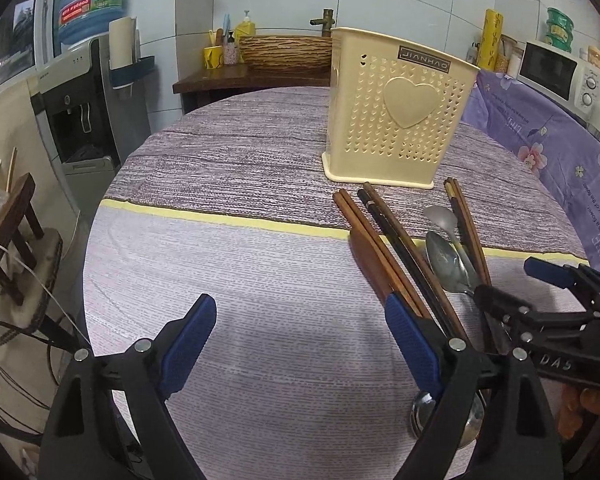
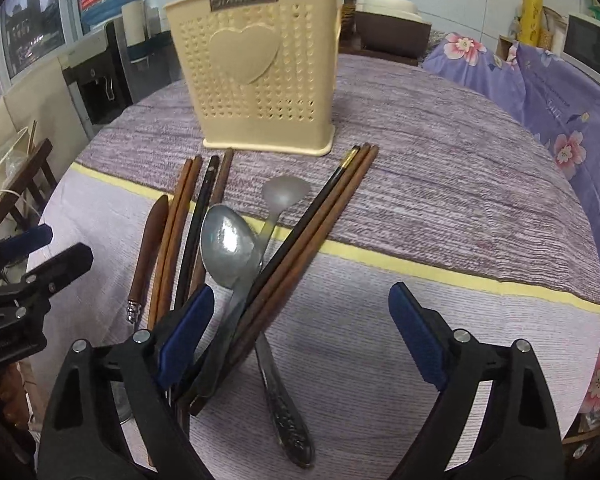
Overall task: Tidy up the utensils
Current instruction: 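Move the right tool toward the grey plastic spoon on the table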
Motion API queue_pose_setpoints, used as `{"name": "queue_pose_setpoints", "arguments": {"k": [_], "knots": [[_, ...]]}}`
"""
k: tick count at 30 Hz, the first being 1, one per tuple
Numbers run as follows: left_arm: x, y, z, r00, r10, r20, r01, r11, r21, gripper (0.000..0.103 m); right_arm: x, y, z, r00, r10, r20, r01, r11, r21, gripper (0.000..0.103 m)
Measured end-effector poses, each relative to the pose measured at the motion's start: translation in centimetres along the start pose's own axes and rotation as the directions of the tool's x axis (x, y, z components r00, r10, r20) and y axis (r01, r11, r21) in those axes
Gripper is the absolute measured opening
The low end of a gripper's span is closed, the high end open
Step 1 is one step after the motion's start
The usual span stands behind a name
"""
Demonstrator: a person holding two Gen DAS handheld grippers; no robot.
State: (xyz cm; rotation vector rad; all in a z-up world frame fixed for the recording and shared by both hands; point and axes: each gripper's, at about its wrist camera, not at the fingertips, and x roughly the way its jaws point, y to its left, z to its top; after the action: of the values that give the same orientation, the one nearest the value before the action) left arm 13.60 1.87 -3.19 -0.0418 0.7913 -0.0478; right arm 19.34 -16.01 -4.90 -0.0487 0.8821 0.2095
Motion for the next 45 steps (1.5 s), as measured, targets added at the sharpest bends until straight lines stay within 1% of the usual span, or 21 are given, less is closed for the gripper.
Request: {"name": "queue_pose_setpoints", "arguments": {"k": [4, 6, 9, 12, 14, 17, 20, 22, 23, 25, 26, 27, 28, 32, 36, 37, 39, 41, 42, 44, 45], "knots": [[0.2, -0.3, 0.0, 1.0, -0.003, -0.006, 0.003, 1.0, 0.007, 0.085, 0.5, -0.2, -0.5, 0.999, -0.023, -0.034, 0.022, 1.0, -0.017, 0.089], [0.3, -0.5, 0.0, 1.0, -0.005, -0.01, 0.005, 1.0, 0.01, 0.085, 0.2, -0.8, -0.6, 0.998, -0.055, -0.04, 0.054, 0.998, -0.025, 0.089], [0.4, -0.8, 0.0, 1.0, -0.012, -0.014, 0.013, 1.0, 0.016, 0.085, -0.4, -2.6, -0.9, 0.994, -0.097, -0.051, 0.096, 0.995, -0.03, 0.089], [0.5, -0.9, 0.0, 1.0, -0.016, -0.02, 0.017, 1.0, 0.019, 0.085, -1.2, -5.0, -1.2, 0.99, -0.125, -0.06, 0.125, 0.992, -0.004, 0.089], [0.6, -0.9, -0.1, 1.0, -0.019, -0.024, 0.019, 1.0, 0.018, 0.086, -1.3, -6.5, -1.4, 0.982, -0.173, -0.07, 0.173, 0.985, -0.005, 0.088], [0.7, -1.0, -0.1, 0.999, -0.02, -0.028, 0.02, 1.0, 0.019, 0.086, -1.8, -8.7, -1.6, 0.989, -0.118, -0.088, 0.124, 0.99, 0.066, 0.088], [0.8, -1.2, 0.0, 0.999, -0.016, -0.03, 0.017, 1.0, 0.026, 0.086, -2.4, -8.9, -1.4, 0.987, -0.155, -0.046, 0.157, 0.986, 0.048, 0.088], [0.8, -1.5, 0.1, 0.999, -0.017, -0.032, 0.018, 0.999, 0.031, 0.085, -2.5, -8.8, -1.2, 0.996, -0.086, -0.034, 0.088, 0.994, 0.059, 0.088], [0.9, -1.6, 0.1, 0.999, -0.016, -0.033, 0.017, 0.999, 0.034, 0.085, -2.4, -8.5, -1.0, 0.996, -0.079, -0.036, 0.081, 0.996, 0.045, 0.088], [0.8, -1.7, 0.1, 0.999, -0.014, -0.032, 0.015, 0.999, 0.036, 0.085, -2.4, -7.8, -0.6, 0.99, -0.14, 0.003, 0.14, 0.99, 0.001, 0.088], [0.7, -1.6, 0.0, 0.999, -0.013, -0.031, 0.014, 0.999, 0.036, 0.086, -2.2, -7.7, -0.4, 0.99, -0.142, 0.018, 0.142, 0.99, -0.004, 0.088], [0.7, -1.6, 0.0, 0.999, -0.013, -0.031, 0.014, 0.999, 0.035, 0.086, -1.9, -7.7, -0.1, 0.993, -0.116, 0.015, 0.116, 0.993, -0.001, 0.087], [0.7, -1.6, 0.0, 0.999, -0.013, -0.033, 0.014, 0.999, 0.035, 0.086, -1.4, -7.6, 0.1, 0.997, -0.083, 0.002, 0.083, 0.997, -0.002, 0.081], [0.8, -1.6, 0.0, 0.999, -0.008, -0.033, 0.01, 0.999, 0.037, 0.086, -0.4, -6.4, 1.2, 0.999, -0.044, 0.012, 0.044, 0.997, -0.065, 0.062], [0.6, -1.6, -0.1, 0.999, -0.011, -0.031, 0.012, 0.999, 0.033, 0.085, 1.2, -5.7, 2.5, 0.999, -0.038, -0.011, 0.037, 0.99, -0.135, 0.05], [0.6, -1.6, -0.1, 0.999, -0.01, -0.03, 0.011, 0.999, 0.034, 0.085, 1.5, -5.6, 2.6, 0.999, -0.039, -0.024, 0.035, 0.989, -0.144, 0.046], [0.6, -1.5, -0.1, 0.999, -0.01, -0.03, 0.011, 0.999, 0.034, 0.085, 1.8, -5.5, 2.7, 0.999, -0.014, -0.041, 0.007, 0.989, -0.151, 0.038], [0.6, -1.4, -0.2, 0.999, -0.011, -0.032, 0.012, 0.999, 0.031, 0.085, 1.8, -5.5, 2.7, 0.999, 0.013, -0.049, -0.02, 0.989, -0.145, 0.026], [0.7, -1.4, -0.2, 0.999, -0.011, -0.033, 0.012, 1.0, 0.028, 0.085, 1.8, -5.5, 2.7, 0.998, 0.03, -0.05, -0.037, 0.99, -0.135, 0.022], [0.8, -1.4, -0.3, 0.999, -0.012, -0.037, 0.013, 1.0, 0.026, 0.085, 1.7, -5.3, 2.7, 0.998, 0.04, -0.039, -0.044, 0.991, -0.125, 0.011], [0.8, -1.5, -0.2, 0.999, -0.012, -0.039, 0.013, 1.0, 0.026, 0.085, 1.6, -5.3, 2.7, 0.999, 0.042, -0.029, -0.046, 0.992, -0.119, 0.008]]}}
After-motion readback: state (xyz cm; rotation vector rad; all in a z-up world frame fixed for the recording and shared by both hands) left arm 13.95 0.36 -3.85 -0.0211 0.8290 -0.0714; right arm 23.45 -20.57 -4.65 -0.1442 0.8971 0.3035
